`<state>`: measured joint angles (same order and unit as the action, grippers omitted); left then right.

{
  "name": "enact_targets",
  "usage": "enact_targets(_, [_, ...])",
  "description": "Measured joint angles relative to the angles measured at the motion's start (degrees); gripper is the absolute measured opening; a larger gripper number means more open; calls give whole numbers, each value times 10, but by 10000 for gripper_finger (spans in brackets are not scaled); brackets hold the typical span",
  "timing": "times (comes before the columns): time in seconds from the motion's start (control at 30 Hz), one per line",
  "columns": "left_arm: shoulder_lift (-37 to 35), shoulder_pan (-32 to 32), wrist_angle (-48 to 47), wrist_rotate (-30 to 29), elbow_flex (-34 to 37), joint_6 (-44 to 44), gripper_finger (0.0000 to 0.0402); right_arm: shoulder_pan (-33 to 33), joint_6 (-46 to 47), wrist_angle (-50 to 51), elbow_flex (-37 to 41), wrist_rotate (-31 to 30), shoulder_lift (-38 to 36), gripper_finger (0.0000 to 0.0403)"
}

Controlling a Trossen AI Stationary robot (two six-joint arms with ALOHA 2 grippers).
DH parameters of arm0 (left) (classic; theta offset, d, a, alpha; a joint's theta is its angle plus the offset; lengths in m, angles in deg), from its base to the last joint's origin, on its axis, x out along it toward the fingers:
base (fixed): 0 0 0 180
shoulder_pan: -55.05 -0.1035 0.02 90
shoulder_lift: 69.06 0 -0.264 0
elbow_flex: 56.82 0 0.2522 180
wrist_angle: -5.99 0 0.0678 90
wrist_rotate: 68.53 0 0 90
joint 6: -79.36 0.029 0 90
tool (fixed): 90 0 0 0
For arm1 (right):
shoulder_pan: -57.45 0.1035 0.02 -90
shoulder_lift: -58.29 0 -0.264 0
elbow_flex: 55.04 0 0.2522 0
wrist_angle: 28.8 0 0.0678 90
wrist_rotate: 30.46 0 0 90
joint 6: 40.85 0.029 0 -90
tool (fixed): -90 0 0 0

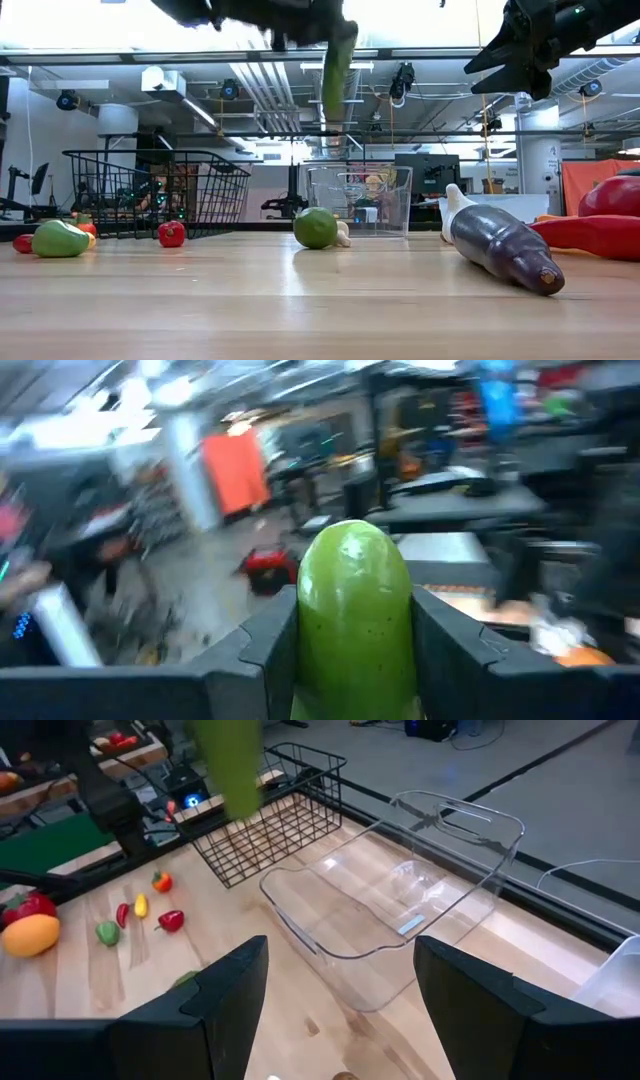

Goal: Sort produce into baskets
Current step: Put the green cucumber into the left transparent bin, then put the right transparent garlic into the left transparent bin

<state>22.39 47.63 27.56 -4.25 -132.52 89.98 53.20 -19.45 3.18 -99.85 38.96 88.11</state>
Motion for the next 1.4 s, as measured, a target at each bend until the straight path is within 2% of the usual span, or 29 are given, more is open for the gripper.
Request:
enact_targets(0.13, [39, -42, -5, -20, -18, -70, 134, 0, -1, 1, 0, 0, 0, 244])
enact_targets(0.23, [70, -52, -46, -29, -43, -99, 134, 0, -4, 1, 0, 0, 0, 244])
enact_targets(0.4, [109, -57, -185, -94, -116, -115, 134, 0, -5, 1, 0, 0, 0, 244])
enact_targets(0.5, [133, -59, -277, -98, -161, -136, 141, 0, -5, 1, 0, 0, 0, 244])
enact_targets(0.6, [151, -58, -328, -97, -192, -147, 155, 0, -5, 1, 0, 0, 0, 244])
enact_targets(1.1, [180, -58, -334, -93, -201, -176, 171, 0, -5, 12, 0, 0, 0, 244])
enact_targets(1.4, [178, -57, -339, -93, -200, -172, 224, 0, 15, 11, 0, 0, 0, 244])
